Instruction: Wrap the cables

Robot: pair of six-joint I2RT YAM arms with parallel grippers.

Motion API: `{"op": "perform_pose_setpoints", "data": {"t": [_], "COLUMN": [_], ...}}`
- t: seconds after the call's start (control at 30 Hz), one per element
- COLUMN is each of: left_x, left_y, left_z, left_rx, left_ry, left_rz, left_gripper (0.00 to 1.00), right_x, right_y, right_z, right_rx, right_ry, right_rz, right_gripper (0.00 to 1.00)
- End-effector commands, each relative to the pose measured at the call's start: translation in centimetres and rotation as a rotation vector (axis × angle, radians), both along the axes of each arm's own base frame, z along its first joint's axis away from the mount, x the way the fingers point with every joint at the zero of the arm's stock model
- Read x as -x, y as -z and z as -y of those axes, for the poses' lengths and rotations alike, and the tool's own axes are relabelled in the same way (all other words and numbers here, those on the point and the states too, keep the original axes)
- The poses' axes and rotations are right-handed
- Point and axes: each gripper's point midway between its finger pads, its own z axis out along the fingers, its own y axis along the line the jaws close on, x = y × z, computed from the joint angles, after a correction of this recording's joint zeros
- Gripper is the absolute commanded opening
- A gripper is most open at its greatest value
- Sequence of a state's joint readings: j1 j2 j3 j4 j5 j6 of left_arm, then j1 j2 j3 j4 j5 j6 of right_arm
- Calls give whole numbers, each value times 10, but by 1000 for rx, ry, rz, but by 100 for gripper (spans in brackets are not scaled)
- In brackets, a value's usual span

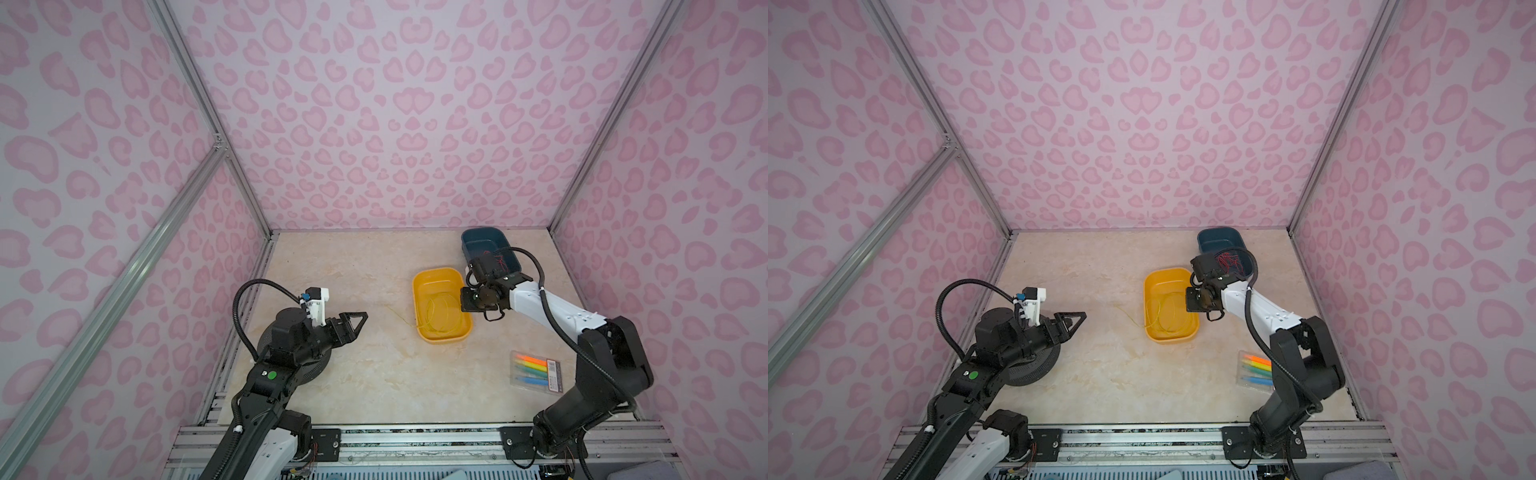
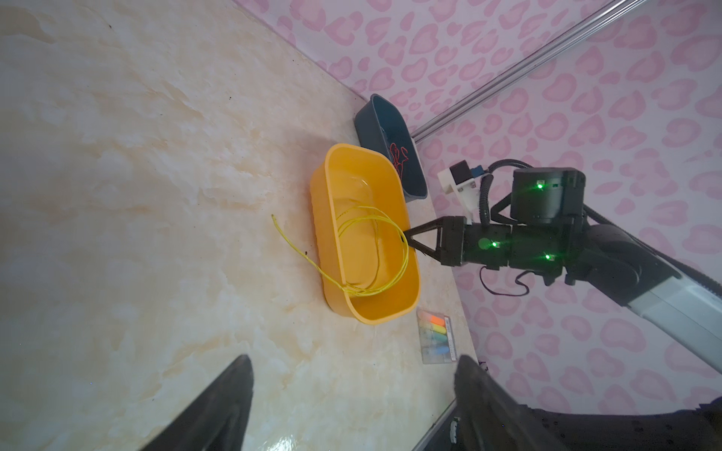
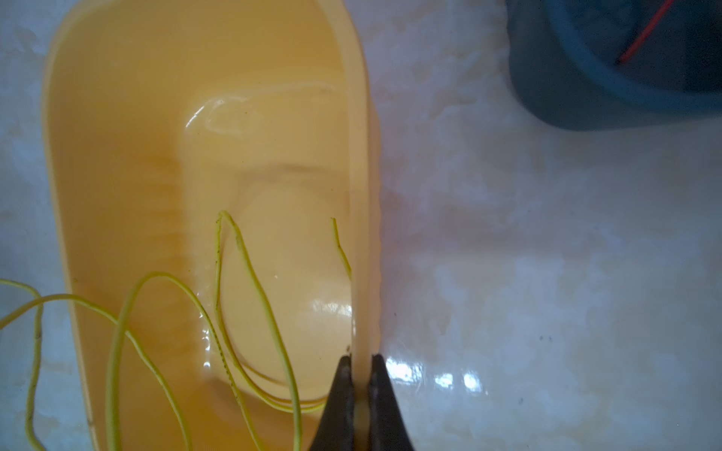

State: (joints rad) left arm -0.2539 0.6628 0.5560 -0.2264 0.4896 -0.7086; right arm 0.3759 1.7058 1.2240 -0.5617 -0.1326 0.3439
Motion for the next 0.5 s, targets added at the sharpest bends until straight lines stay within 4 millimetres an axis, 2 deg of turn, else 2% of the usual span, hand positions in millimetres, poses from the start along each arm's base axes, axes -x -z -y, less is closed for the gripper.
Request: {"op": "perform_pose_setpoints", "data": {"t": [0.0, 0.2, 0.3, 0.47], "left_x": [2, 8, 10, 9], "left_y": [-3, 8, 10, 8], "left_z": [-1, -6, -8, -8], "left_rx": [-10, -14, -17, -17], "left_ry": [-1, -24, -32, -38], "left_rz": [6, -19, -25, -29], "left_gripper": [83, 83, 83, 83], "right_x": [-38, -100, -120, -145], "right_y": [3, 6, 13, 20], "right_z": [-10, -24, -28, -22], "right_rx": [-12, -64, -95, -96], "right_ry": [-50, -60, -64, -38], "right_rz": [30, 33, 14, -4], "right_gripper": [0, 0, 0, 0]}}
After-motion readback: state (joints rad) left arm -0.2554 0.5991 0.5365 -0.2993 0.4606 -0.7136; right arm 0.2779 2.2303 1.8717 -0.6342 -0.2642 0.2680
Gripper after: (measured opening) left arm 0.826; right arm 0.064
